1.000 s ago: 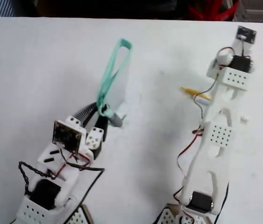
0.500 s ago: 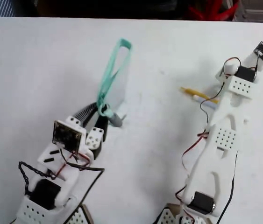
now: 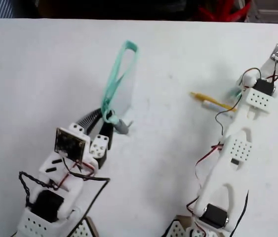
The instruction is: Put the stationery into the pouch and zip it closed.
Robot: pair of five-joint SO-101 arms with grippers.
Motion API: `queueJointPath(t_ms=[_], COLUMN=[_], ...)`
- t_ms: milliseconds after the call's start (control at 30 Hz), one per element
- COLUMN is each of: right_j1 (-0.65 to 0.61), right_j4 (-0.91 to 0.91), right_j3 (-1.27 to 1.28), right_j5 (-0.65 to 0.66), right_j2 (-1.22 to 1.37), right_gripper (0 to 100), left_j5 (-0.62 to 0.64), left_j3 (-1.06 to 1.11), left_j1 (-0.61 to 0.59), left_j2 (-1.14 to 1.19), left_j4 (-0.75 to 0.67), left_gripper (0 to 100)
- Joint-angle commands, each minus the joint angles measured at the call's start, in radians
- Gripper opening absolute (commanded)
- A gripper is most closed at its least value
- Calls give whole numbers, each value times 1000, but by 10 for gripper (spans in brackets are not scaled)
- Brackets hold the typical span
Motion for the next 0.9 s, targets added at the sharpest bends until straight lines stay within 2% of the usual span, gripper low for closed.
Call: queueJointPath(t_ms=[0, 200, 367, 533, 633, 867], right_j1=[-7, -13, -84, -214, -323, -579], right_j4=[114, 323, 443, 473, 475, 486], right_j3=[-14, -12, -12, -11, -9, -6], right_j5=[31, 46, 43, 40, 38, 38], right_j2=[-110, -417, -754, -1092, -1250, -1443], right_gripper=[19, 18, 18, 18, 18, 17], left_j5=[-12, -12, -12, -11, -11, -11], left_j3=[-8, -9, -12, -86, -92, -94], left_j1=[-4, -2, 4, 4, 2, -1], left_j2=[8, 8, 8, 8, 8, 8], left_j4=[-8, -8, 11, 112, 120, 120], left_gripper=[31, 31, 31, 31, 31, 31])
